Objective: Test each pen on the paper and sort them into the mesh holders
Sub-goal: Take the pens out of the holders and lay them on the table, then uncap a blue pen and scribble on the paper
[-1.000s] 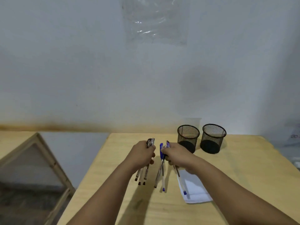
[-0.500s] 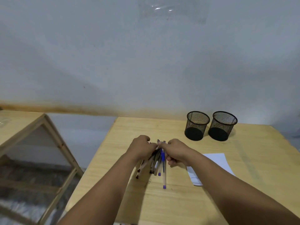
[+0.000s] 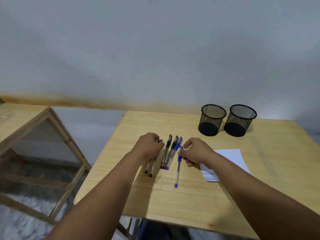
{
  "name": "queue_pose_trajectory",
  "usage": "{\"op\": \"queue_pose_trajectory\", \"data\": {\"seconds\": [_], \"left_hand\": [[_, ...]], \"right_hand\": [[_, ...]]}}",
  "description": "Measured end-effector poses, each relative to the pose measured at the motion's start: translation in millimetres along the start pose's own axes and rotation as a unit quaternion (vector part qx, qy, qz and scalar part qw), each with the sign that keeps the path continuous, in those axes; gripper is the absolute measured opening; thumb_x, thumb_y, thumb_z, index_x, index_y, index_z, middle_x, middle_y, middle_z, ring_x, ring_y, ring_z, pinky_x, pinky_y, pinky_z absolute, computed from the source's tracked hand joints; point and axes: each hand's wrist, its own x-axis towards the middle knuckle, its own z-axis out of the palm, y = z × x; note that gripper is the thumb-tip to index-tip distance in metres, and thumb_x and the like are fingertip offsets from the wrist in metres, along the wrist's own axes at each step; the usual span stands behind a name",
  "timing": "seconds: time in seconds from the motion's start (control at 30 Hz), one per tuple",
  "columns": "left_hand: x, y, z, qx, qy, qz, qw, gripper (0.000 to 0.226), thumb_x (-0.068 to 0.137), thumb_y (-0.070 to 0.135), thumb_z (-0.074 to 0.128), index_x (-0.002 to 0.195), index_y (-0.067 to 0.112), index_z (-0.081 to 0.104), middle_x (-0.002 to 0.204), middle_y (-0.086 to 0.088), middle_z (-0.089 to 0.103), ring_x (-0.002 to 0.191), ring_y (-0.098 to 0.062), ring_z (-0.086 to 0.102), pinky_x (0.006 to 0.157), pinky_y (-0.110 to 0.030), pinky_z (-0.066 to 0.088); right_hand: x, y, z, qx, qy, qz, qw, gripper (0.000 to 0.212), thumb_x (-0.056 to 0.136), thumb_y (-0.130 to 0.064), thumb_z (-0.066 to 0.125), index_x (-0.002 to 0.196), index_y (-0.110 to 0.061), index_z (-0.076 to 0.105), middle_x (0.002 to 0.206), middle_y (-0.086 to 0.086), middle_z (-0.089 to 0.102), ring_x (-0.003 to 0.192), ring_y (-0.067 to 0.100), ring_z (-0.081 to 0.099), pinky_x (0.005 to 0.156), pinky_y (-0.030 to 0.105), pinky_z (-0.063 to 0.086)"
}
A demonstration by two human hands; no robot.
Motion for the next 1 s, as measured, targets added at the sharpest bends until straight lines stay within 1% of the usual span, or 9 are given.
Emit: {"op": "queue_pose_trajectory", "data": {"seconds": [0.13, 0.23, 0.33, 0.47, 0.6, 0.67, 0.77, 0.87, 1.0], "left_hand": [[0, 0, 1, 0.01, -0.002, 0.01, 1.0, 0.013, 0.095, 0.028, 0.056, 0.095, 0.015, 0.053, 0.101, -0.008, 0.057, 0.09, -0.022, 0.052, 0.081, -0.033, 0.043], [0, 1, 1, 0.028, -0.021, 0.022, 0.999, 0.043, 0.097, 0.03, 0.055, 0.135, 0.01, 0.054, 0.137, -0.009, 0.055, 0.122, -0.024, 0.053, 0.094, -0.03, 0.041], [-2, 4, 4, 0.079, -0.024, 0.08, 0.993, 0.052, 0.094, 0.028, 0.057, 0.143, 0.014, 0.047, 0.147, -0.006, 0.046, 0.132, -0.023, 0.046, 0.105, -0.033, 0.039], [-3, 13, 13, 0.11, -0.019, 0.198, 0.974, 0.048, 0.09, 0.021, 0.062, 0.137, 0.019, 0.054, 0.138, -0.001, 0.053, 0.124, -0.019, 0.051, 0.102, -0.03, 0.04], [-4, 29, 26, 0.085, -0.024, 0.285, 0.954, 0.037, 0.088, 0.023, 0.069, 0.124, 0.028, 0.065, 0.119, 0.011, 0.065, 0.107, -0.01, 0.058, 0.092, -0.029, 0.046], [-5, 36, 31, 0.077, -0.033, 0.3, 0.95, 0.028, 0.087, 0.025, 0.07, 0.114, 0.031, 0.071, 0.1, 0.017, 0.066, 0.088, -0.001, 0.055, 0.08, -0.025, 0.045], [-7, 48, 39, 0.063, -0.02, 0.302, 0.951, 0.016, 0.089, 0.027, 0.07, 0.103, 0.031, 0.075, 0.094, 0.012, 0.071, 0.074, -0.002, 0.053, 0.065, -0.02, 0.037], [-10, 58, 48, 0.012, -0.006, 0.29, 0.957, 0.013, 0.089, 0.024, 0.071, 0.1, 0.024, 0.077, 0.092, 0.01, 0.074, 0.074, -0.006, 0.059, 0.064, -0.012, 0.038], [-13, 58, 66, -0.085, 0.009, 0.259, 0.962, 0.009, 0.085, 0.022, 0.075, 0.092, 0.024, 0.079, 0.074, 0.015, 0.073, 0.064, -0.007, 0.058, 0.063, -0.018, 0.044]], "right_hand": [[-11, -2, 11, -0.125, 0.069, -0.06, 0.988, 0.035, 0.077, -0.027, 0.079, 0.087, -0.019, 0.047, 0.087, 0.004, 0.06, 0.068, 0.021, 0.059, 0.058, 0.029, 0.047], [-14, -3, 16, -0.156, 0.1, -0.063, 0.981, 0.048, 0.074, -0.025, 0.08, 0.104, -0.019, 0.042, 0.09, -0.002, 0.047, 0.081, 0.021, 0.056, 0.06, 0.031, 0.046], [-18, -4, 11, -0.131, 0.088, -0.038, 0.987, 0.051, 0.073, -0.018, 0.077, 0.11, -0.017, 0.042, 0.093, 0.003, 0.055, 0.076, 0.021, 0.063, 0.057, 0.03, 0.051], [-27, 2, -8, -0.005, 0.039, -0.023, 0.999, 0.029, 0.073, -0.009, 0.07, 0.1, -0.009, 0.058, 0.075, 0.014, 0.072, 0.05, 0.022, 0.063, 0.055, 0.033, 0.057], [-44, 11, -34, -0.05, 0.043, -0.104, 0.992, 0.011, 0.074, -0.013, 0.068, 0.081, -0.018, 0.075, 0.059, 0.0, 0.068, 0.054, 0.014, 0.059, 0.061, 0.031, 0.052], [-52, 16, -45, -0.068, 0.047, -0.124, 0.989, 0.017, 0.077, -0.014, 0.064, 0.082, -0.024, 0.077, 0.062, 0.0, 0.067, 0.054, 0.014, 0.056, 0.058, 0.027, 0.044], [-56, 26, -59, -0.112, 0.06, -0.143, 0.982, 0.022, 0.082, -0.014, 0.059, 0.086, -0.026, 0.078, 0.07, -0.006, 0.071, 0.062, 0.015, 0.062, 0.062, 0.029, 0.05], [-59, 35, -68, -0.143, 0.088, -0.163, 0.972, 0.02, 0.086, -0.016, 0.061, 0.09, -0.025, 0.078, 0.075, -0.013, 0.07, 0.07, 0.009, 0.066, 0.068, 0.028, 0.051], [-60, 44, -74, -0.15, 0.126, -0.196, 0.961, 0.01, 0.086, -0.035, 0.067, 0.085, -0.029, 0.076, 0.077, -0.012, 0.07, 0.072, 0.003, 0.063, 0.067, 0.032, 0.053]]}}
